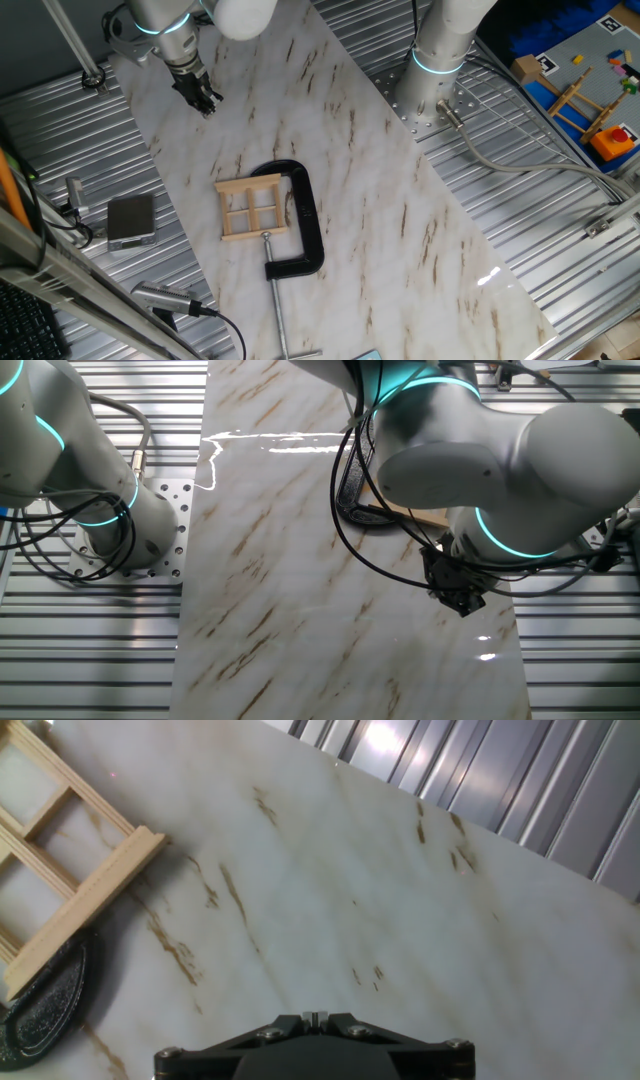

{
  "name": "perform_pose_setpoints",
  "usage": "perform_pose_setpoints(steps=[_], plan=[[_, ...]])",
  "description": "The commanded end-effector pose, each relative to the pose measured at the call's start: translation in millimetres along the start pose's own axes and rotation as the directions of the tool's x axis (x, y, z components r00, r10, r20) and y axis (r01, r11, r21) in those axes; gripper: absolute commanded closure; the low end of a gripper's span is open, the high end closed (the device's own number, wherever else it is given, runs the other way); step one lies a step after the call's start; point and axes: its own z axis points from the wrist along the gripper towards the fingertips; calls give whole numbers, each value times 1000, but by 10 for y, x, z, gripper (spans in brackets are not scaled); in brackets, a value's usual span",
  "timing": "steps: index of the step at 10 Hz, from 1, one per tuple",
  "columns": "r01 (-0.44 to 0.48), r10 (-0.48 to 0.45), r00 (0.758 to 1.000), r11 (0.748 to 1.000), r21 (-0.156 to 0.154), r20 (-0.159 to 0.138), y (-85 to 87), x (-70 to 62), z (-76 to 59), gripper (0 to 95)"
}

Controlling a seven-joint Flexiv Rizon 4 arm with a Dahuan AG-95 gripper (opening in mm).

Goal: Open a sliding window

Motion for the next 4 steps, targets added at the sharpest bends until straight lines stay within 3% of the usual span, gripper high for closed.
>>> perform_pose_setpoints(steps=[1, 4], plan=[[-4, 4, 1000, 1000, 0, -1, 0, 0, -1, 950], [-1, 1, 1000, 1000, 0, -1, 0, 0, -1, 950]])
